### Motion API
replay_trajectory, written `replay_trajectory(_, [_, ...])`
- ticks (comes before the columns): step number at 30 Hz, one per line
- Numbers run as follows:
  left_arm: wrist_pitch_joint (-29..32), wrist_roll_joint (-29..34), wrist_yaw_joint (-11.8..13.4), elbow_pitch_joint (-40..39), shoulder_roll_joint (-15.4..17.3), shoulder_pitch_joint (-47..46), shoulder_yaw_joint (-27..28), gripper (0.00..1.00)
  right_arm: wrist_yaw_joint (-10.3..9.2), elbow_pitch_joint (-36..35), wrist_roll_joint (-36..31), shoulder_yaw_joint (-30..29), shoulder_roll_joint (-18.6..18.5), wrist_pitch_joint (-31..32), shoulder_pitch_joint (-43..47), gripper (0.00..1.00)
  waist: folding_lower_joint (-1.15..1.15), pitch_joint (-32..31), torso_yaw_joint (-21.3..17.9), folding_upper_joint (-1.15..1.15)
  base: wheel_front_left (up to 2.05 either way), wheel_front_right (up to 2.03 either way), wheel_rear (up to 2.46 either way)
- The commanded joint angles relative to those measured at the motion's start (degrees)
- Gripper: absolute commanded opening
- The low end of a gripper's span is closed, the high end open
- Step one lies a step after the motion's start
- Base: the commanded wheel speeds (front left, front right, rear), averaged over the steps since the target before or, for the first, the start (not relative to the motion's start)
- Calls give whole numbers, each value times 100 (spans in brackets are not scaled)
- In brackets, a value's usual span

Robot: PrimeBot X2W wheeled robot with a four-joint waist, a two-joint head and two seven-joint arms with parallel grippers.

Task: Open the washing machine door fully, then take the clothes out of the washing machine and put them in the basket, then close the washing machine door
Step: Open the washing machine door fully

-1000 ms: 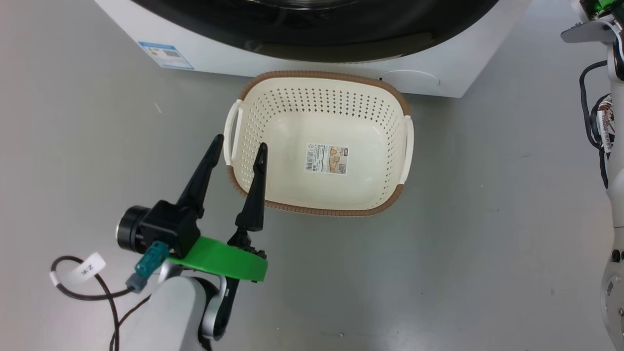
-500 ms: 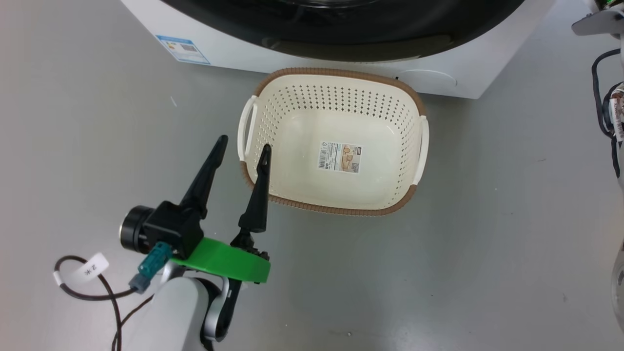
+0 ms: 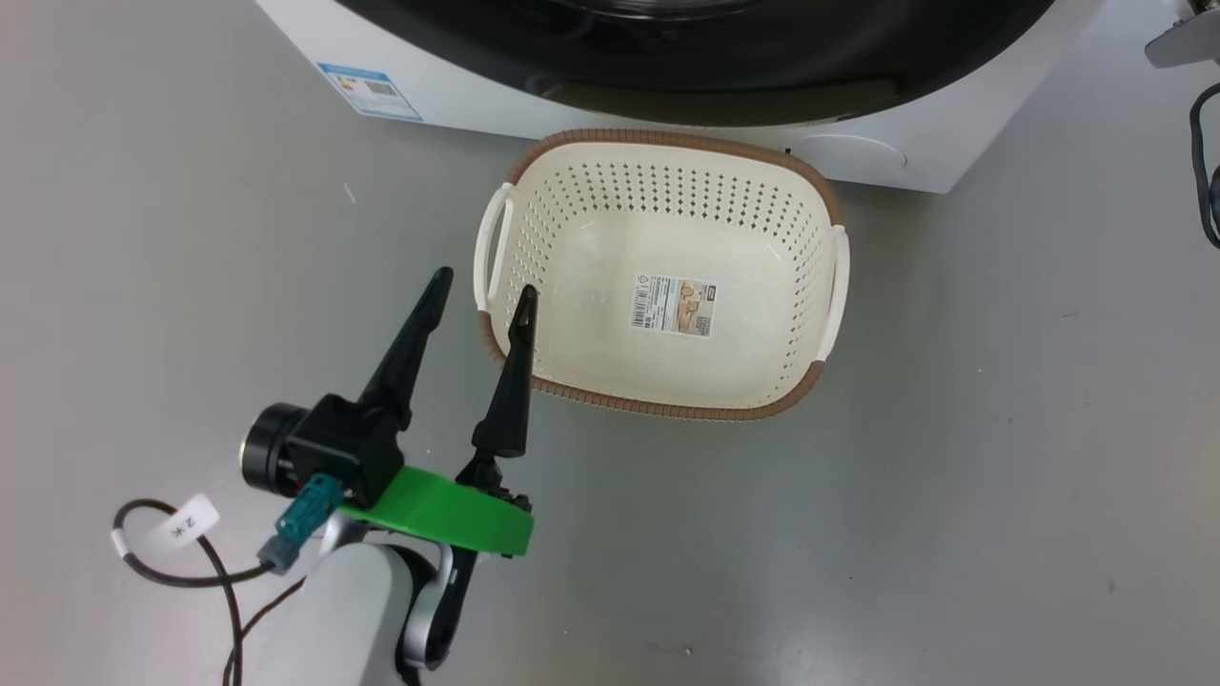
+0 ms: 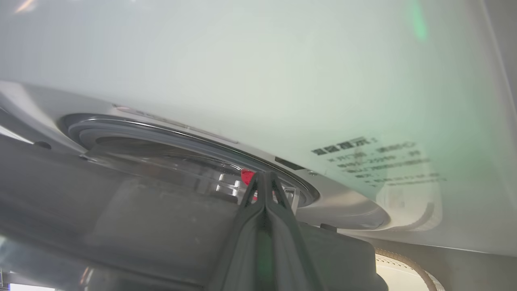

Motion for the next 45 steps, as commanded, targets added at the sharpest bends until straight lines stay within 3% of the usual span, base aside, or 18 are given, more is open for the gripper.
replay_trajectory(1, [-46, -41, 31, -108, 94, -100, 158, 100, 5, -172, -2, 198, 187, 184, -109, 0, 0, -1, -15, 0, 0, 0, 0])
replay_trajectory(27, [-46, 29, 0, -99, 94, -80, 311, 100, 5, -864, 307, 280, 414, 712, 594, 0, 0, -281, -242, 0, 0, 0, 0])
replay_trajectory(45, [-46, 106, -12, -84, 94, 174, 460, 100, 5, -1360, 561, 335, 623, 922, 1435, 0, 0, -841, -309, 0, 0, 0, 0])
